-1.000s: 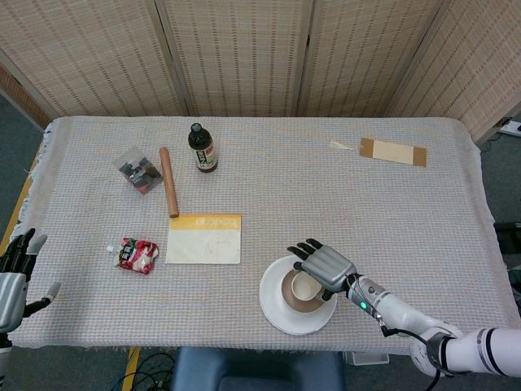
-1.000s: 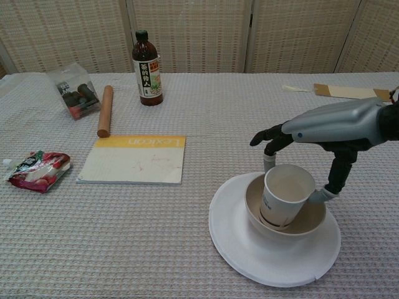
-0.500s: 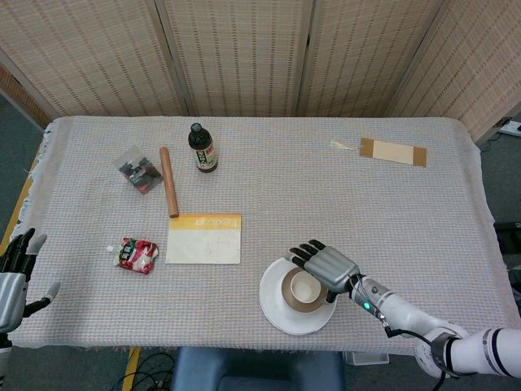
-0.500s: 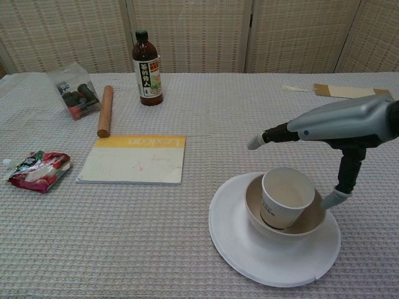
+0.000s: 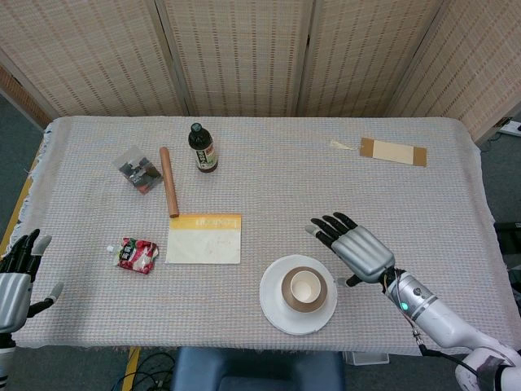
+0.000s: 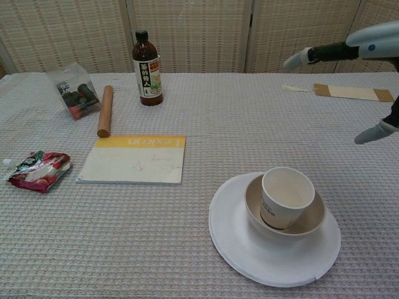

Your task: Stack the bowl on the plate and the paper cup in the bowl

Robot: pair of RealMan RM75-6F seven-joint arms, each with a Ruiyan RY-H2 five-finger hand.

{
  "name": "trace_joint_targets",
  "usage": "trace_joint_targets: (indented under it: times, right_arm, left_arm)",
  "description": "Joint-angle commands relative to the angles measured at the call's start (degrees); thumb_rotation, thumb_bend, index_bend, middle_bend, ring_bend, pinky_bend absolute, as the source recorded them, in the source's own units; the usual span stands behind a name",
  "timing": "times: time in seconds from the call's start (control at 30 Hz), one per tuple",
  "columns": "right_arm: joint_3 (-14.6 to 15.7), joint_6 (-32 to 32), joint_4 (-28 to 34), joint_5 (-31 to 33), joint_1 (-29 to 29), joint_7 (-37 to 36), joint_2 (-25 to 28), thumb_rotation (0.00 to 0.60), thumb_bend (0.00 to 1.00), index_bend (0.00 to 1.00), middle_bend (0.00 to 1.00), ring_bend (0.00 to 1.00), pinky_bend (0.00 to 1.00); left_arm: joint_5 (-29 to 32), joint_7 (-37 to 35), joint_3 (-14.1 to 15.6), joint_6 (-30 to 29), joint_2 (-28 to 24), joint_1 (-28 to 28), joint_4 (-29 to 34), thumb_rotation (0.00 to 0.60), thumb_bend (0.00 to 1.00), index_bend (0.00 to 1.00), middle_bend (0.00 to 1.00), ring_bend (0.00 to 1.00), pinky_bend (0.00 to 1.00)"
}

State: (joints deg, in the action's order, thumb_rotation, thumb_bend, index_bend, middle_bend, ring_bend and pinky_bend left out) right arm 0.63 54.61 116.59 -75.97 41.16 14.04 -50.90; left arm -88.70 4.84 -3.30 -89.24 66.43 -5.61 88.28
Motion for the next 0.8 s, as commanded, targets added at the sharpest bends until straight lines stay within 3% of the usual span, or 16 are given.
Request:
trace_joint_targets:
  times: [0.03,0.4,0.8]
  right_arm:
    - [1.0,11.0,-5.8,-7.2,-8.0,-2.0,-0.2,0.600,0.09,0.00,0.00,0.00,0.00]
    - [1.8,34.3,-22.6,-12.8,-23.9,3.0,-10.3,0.600,0.09,0.00,0.00,0.00,0.00]
    - [-0.9,44.0,-32.3,-10.3,-33.2,-3.5,-16.3,0.600,0.09,0.00,0.00,0.00,0.00]
  left_arm:
    - [-1.7,1.3,0.8,0.3,0.6,-0.5,0.2,0.600,0.31,0.00,0.02,0.00,0.24]
    - [-2.9,0.3,1.2,2.9,1.2,-2.4,-1.5,0.600,0.31,0.03,0.02,0.00,0.24]
    - [-3.4,-0.3,1.2,2.8,1.7,-3.0,-1.9,0.600,0.31,0.03,0.02,0.00,0.24]
